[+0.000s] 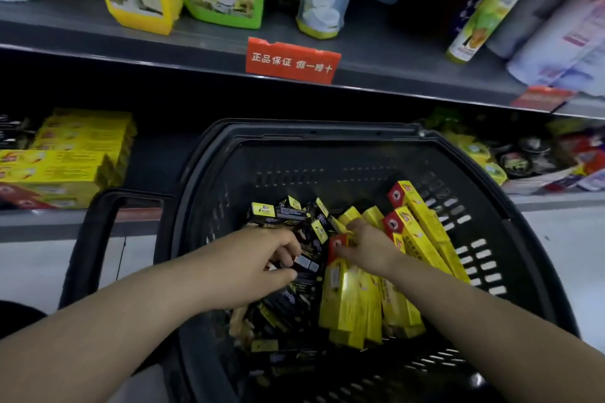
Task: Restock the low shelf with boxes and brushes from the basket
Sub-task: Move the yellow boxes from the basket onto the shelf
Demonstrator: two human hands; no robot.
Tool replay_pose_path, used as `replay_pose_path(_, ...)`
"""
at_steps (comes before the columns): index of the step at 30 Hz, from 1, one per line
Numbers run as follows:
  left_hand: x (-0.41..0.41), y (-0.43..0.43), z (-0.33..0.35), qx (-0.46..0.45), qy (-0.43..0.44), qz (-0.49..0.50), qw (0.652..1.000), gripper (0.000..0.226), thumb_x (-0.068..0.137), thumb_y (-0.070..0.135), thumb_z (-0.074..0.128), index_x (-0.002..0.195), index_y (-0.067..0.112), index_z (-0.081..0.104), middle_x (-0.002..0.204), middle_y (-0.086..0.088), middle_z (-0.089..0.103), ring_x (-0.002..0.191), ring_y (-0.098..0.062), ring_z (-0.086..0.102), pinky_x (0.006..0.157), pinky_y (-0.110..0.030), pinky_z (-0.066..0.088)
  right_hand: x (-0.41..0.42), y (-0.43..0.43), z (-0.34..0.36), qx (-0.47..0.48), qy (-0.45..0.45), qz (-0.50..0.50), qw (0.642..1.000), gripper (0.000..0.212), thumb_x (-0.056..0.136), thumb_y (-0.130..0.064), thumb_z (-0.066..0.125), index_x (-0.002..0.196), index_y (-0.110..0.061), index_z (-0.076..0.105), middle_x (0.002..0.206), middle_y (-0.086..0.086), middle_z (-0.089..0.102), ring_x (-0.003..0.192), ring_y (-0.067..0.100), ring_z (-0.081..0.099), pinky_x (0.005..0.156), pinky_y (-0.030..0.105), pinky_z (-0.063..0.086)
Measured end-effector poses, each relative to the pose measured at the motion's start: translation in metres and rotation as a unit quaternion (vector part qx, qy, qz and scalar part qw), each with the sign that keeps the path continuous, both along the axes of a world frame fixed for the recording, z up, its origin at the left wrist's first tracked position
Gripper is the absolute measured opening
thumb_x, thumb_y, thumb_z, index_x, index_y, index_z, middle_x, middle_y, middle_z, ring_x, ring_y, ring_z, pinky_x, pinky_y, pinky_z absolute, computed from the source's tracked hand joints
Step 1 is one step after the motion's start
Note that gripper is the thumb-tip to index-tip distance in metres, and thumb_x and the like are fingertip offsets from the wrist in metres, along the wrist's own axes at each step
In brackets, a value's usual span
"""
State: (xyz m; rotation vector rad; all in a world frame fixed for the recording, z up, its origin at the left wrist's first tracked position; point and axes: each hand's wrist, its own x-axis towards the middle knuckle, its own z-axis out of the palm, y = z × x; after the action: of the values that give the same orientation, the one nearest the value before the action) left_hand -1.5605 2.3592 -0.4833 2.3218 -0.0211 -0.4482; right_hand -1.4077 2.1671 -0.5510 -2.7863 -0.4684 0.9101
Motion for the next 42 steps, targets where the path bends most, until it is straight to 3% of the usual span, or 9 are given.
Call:
replay_pose_path(6, 0.005, -0.012, -0.002, -0.086, 0.029, 0.098, 0.991, 0.066, 0.084, 0.054, 0.055, 0.14, 0.035, 0.024, 0.129, 0.021, 0.043, 0.122, -0.002, 0.042, 0.097, -0.019, 0.038, -0.012, 0.031, 0.072, 0.182, -0.065, 0.02, 0.981, 0.032, 0.077, -0.044, 0.068, 0.104, -0.029, 0.061, 0.105, -0.01, 0.062, 0.101, 0.01, 0.058, 0.076, 0.026, 0.047)
replay_pose_path(9, 0.007, -0.018, 0.0, -0.149, 0.032, 0.154, 0.976, 0.054, 0.079, 0.047, 0.066, 0.119, 0.033, 0.032, 0.099, 0.017, 0.056, 0.09, 0.001, 0.056, 0.072, -0.014, 0.047, -0.037, 0.046, 0.092, 0.302, -0.005, 0.026, 0.953, 0.026, 0.078, -0.048, 0.066, 0.099, -0.033, 0.062, 0.091, -0.007, 0.068, 0.084, 0.01, 0.065, 0.072, 0.027, 0.053)
replay_pose_path(12, 0.008, -0.016, -0.001, -0.204, 0.063, 0.214, 0.953, 0.049, 0.079, 0.036, 0.071, 0.117, 0.023, 0.042, 0.1, 0.002, 0.063, 0.092, -0.013, 0.061, 0.085, -0.034, 0.051, -0.038, 0.046, 0.093, 0.34, 0.107, -0.043, 0.933, 0.023, 0.092, -0.049, 0.048, 0.097, -0.032, 0.061, 0.087, -0.005, 0.07, 0.068, 0.013, 0.069, 0.062, 0.021, 0.055)
replay_pose_path(14, 0.006, -0.013, 0.0, -0.235, 0.091, 0.231, 0.94, 0.042, 0.08, 0.035, 0.07, 0.112, 0.027, 0.043, 0.102, 0.005, 0.063, 0.095, -0.011, 0.061, 0.086, -0.032, 0.05, -0.025, 0.034, 0.082, 0.244, 0.116, -0.088, 0.959, 0.033, 0.098, -0.044, 0.038, 0.101, -0.02, 0.059, 0.097, 0.003, 0.07, 0.069, 0.017, 0.07, 0.062, 0.022, 0.055)
replay_pose_path(16, 0.006, -0.01, 0.001, -0.252, 0.103, 0.239, 0.932, 0.038, 0.081, 0.036, 0.068, 0.11, 0.03, 0.043, 0.1, 0.008, 0.063, 0.094, -0.008, 0.059, 0.079, -0.026, 0.048, -0.01, 0.015, 0.061, -0.049, 0.007, 0.023, 0.998, 0.041, 0.099, -0.042, 0.038, 0.115, -0.009, 0.054, 0.115, 0.013, 0.063, 0.092, 0.026, 0.066, 0.077, 0.033, 0.053)
replay_pose_path(19, 0.005, -0.008, 0.001, -0.276, 0.113, 0.25, 0.921, 0.035, 0.081, 0.036, 0.069, 0.107, 0.034, 0.046, 0.102, 0.008, 0.063, 0.093, -0.007, 0.06, 0.074, -0.022, 0.047, -0.011, -0.004, 0.028, -0.297, -0.024, 0.139, 0.944, 0.051, 0.097, -0.043, 0.041, 0.134, -0.007, 0.04, 0.134, 0.014, 0.049, 0.12, 0.032, 0.051, 0.094, 0.039, 0.047)
replay_pose_path(29, 0.005, -0.008, 0.002, -0.316, 0.132, 0.261, 0.903, 0.026, 0.082, 0.031, 0.07, 0.099, 0.033, 0.05, 0.101, 0.003, 0.067, 0.092, -0.014, 0.065, 0.087, -0.037, 0.053, -0.023, 0.018, 0.039, -0.049, 0.01, 0.024, 0.998, 0.051, 0.085, -0.035, 0.061, 0.123, -0.017, 0.034, 0.094, 0.003, 0.059, 0.085, 0.02, 0.063, 0.066, 0.03, 0.05)
replay_pose_path(35, 0.007, -0.01, 0.004, -0.371, 0.121, 0.276, 0.878, 0.025, 0.076, 0.04, 0.07, 0.094, 0.031, 0.055, 0.082, 0.012, 0.074, 0.074, -0.003, 0.07, 0.063, -0.022, 0.055, -0.034, 0.043, 0.106, 0.245, 0.05, -0.049, 0.967, 0.021, 0.093, -0.041, 0.049, 0.083, -0.023, 0.05, 0.054, -0.003, 0.064, 0.047, 0.013, 0.065, 0.045, 0.021, 0.053)
replay_pose_path(42, 0.006, -0.013, 0.003, -0.351, 0.13, 0.316, 0.872, 0.05, 0.053, 0.042, 0.08, 0.096, 0.031, 0.058, 0.093, 0.009, 0.071, 0.083, -0.007, 0.065, 0.058, -0.021, 0.045, -0.027, 0.034, 0.097, 0.32, 0.174, -0.115, 0.924, 0.027, 0.102, -0.028, 0.036, 0.108, -0.015, 0.058, 0.092, 0.005, 0.067, 0.067, 0.016, 0.069, 0.06, 0.022, 0.056)
